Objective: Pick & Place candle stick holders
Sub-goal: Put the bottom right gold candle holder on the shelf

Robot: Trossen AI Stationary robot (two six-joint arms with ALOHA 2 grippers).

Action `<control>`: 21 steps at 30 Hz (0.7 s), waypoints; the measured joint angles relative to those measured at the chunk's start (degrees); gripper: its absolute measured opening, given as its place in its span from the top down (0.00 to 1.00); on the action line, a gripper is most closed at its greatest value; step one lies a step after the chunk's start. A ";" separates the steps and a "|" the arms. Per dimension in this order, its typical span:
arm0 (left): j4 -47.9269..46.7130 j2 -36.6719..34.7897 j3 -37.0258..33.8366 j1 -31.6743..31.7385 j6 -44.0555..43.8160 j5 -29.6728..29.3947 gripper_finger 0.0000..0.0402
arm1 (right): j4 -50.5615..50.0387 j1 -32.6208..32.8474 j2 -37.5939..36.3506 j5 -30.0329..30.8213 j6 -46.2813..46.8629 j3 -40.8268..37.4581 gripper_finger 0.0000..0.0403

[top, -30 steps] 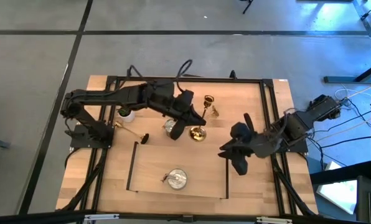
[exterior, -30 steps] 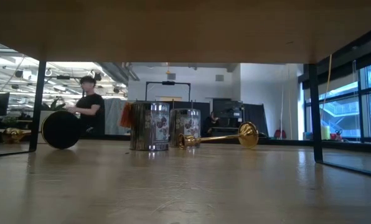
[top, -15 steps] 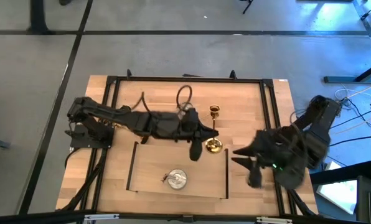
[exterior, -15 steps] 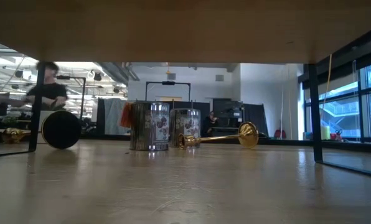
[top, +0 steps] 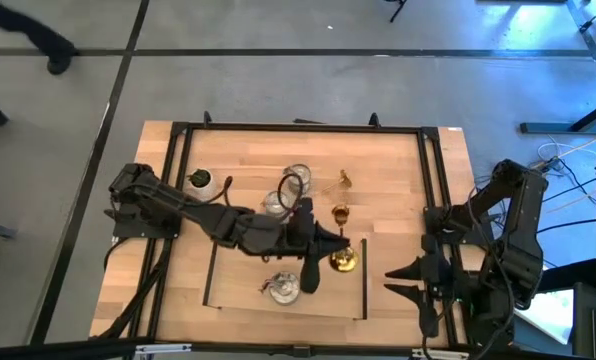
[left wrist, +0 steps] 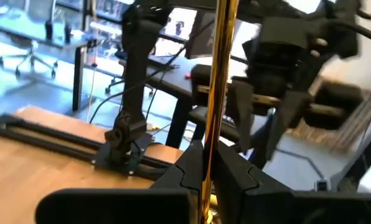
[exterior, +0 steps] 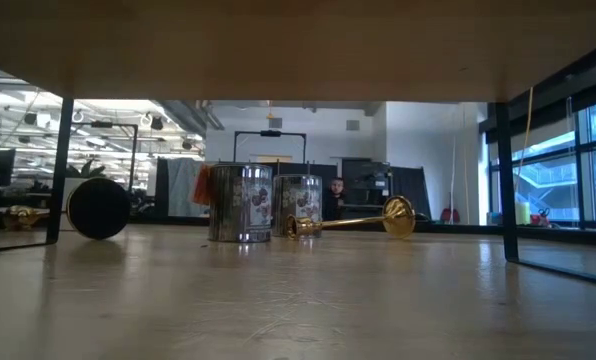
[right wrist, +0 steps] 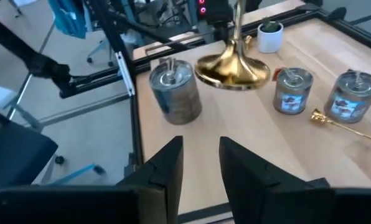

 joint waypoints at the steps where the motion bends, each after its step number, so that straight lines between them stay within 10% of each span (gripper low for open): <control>1: 0.50 0.01 0.00 -0.86 0.07 -1.14 0.97 | -0.07 0.35 0.00 0.00 -0.03 0.00 0.74; 7: 2.97 3.54 6.11 -6.79 1.88 -12.40 0.97 | -0.63 1.35 0.00 -0.15 -0.13 0.00 0.74; 14: -5.49 18.06 29.68 -10.28 9.66 -21.56 0.97 | 0.65 1.31 0.04 3.98 -0.22 0.00 0.74; 21: -18.88 23.77 39.01 -10.89 -4.33 -26.53 0.97 | 8.30 3.30 -0.93 5.21 -4.73 0.02 0.63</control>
